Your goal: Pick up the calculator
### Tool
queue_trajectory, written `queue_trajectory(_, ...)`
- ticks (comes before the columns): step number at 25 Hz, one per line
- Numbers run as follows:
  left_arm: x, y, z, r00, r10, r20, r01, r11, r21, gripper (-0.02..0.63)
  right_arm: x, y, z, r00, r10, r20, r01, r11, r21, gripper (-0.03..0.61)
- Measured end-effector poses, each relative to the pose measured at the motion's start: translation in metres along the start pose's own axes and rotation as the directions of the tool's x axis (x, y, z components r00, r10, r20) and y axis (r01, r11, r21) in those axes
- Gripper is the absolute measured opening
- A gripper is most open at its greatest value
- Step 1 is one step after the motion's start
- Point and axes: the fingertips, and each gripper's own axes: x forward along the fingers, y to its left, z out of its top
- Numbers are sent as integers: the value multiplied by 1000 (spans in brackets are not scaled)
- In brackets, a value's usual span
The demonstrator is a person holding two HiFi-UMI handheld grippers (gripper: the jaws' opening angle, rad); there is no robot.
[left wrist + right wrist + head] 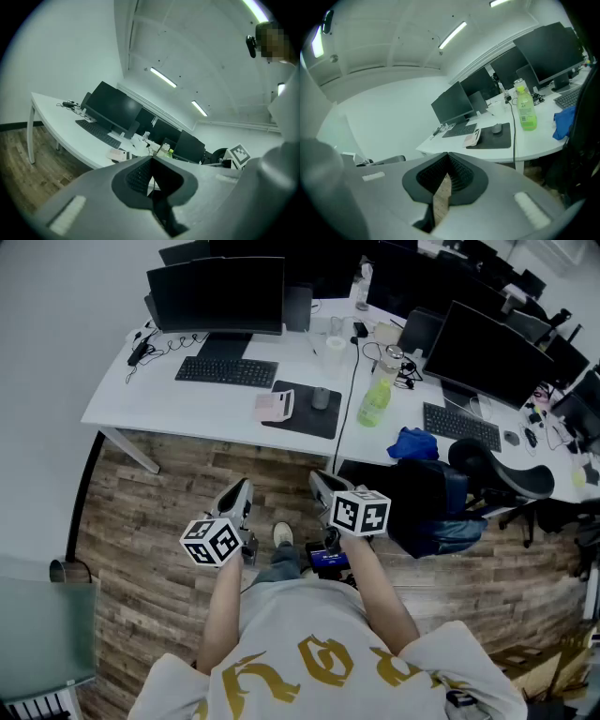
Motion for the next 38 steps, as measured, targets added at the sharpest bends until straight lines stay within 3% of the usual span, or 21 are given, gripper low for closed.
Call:
queue_trajectory(5,-11,14,5,999,45,17,-45,999,-13,0,-2,2,-4,1000,8,-3,-8,1000,5,23)
queue_trajectory(12,-13,13,2,998,55,5,-55,998,41,2,-2,4,-9,1000,8,27,-8,1000,5,26)
queue_trajectory(16,-12,13,1,998,53,21,-53,998,20,59,-5,4,-14,1000,4,26,-4,1000,-5,122)
queue_trajectory(21,4,22,0,999,46,-27,-45,998,35,61,6,-4,-14,999,-28,22,27,1000,14,144)
queue_trajectory(30,65,90,-3,988,35,-152,-28,998,53,64,79,-35,-1,993,-120,-14,121,991,56,156)
queue_trajectory(38,148,166,45,975,-31,-220,44,998,51,64,177,-56,55,977,-216,0,214,971,103,169)
